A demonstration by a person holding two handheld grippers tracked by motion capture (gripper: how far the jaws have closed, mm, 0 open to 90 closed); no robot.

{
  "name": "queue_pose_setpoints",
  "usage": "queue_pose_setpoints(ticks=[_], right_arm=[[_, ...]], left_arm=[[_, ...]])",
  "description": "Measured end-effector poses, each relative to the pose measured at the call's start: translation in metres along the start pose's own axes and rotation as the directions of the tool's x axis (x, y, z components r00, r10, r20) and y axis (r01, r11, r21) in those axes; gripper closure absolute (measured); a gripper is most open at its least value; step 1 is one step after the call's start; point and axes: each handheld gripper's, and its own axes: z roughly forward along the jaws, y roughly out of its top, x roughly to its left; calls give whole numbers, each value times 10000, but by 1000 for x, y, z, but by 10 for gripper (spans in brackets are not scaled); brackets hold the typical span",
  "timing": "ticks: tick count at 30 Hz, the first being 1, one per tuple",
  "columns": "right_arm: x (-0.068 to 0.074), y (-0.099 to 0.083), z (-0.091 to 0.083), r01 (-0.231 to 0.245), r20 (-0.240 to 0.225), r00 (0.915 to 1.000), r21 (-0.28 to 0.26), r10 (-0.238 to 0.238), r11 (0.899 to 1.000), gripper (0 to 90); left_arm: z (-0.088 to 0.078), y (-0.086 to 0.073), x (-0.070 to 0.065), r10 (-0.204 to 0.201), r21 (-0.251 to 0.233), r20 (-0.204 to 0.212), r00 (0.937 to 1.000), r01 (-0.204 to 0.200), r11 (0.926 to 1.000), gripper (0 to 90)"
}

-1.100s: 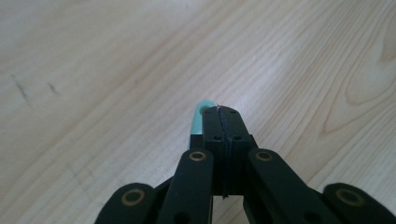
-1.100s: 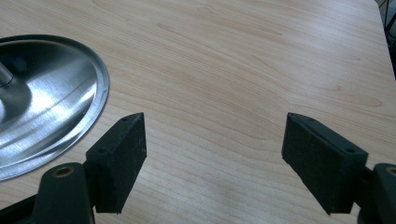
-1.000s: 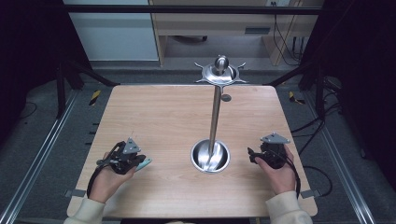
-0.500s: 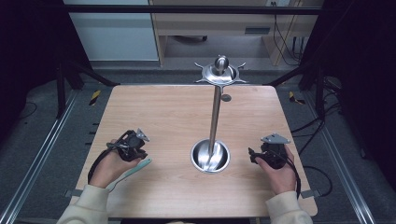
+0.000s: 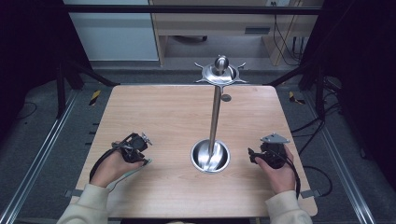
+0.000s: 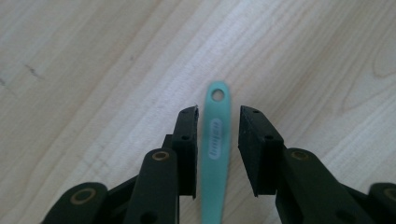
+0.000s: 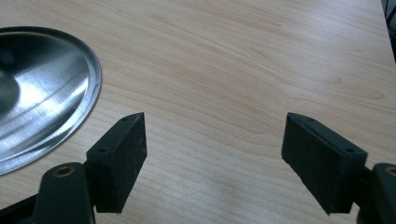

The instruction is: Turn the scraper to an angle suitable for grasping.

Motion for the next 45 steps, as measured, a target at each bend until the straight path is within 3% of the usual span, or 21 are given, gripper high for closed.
queue_pose_setpoints(ticks=[4, 9, 16, 33, 36, 37, 38, 42, 45], right_arm=[[2, 0, -1, 30, -13, 10000, -23, -30, 10000, 223], [3, 0, 0, 85, -31, 10000, -13, -85, 10000, 223], [5, 1, 0, 100, -73, 9999, -35, -101, 9999, 223], [5, 1, -1, 85, -117, 9999, -52, -85, 10000, 223], [5, 1, -1, 70, -113, 9999, -59, -71, 10000, 224], [5, 1, -1, 83, -126, 9999, -47, -83, 10000, 224], [5, 1, -1, 83, -126, 9999, -47, -83, 10000, 224], [5, 2, -1, 142, -123, 9998, -70, -142, 9999, 222], [5, 2, -1, 142, -215, 9997, -121, -145, 9998, 208]], left_arm=[[4, 0, 3, 155, 444, 151, 9998, -162, 9989, 679], [4, -4, 6, 66, 359, 251, 9997, -75, 9993, 681], [12, -2, 3, 226, 819, 276, 9994, -248, 9963, 675], [13, -3, 3, 227, 681, 343, 9992, -250, 9974, 736], [3, -4, 5, 43, 131, 441, 9990, -48, 9999, 737], [-6, -5, 5, -59, -361, 531, 9986, 79, 9993, 738], [-6, -5, 5, -59, -361, 531, 9986, 79, 9993, 738], [-25, -5, 2, -215, -1184, 340, 9992, 254, 9926, 739], [-36, -5, 1, -288, -1821, 226, 9993, 325, 9827, 740]])
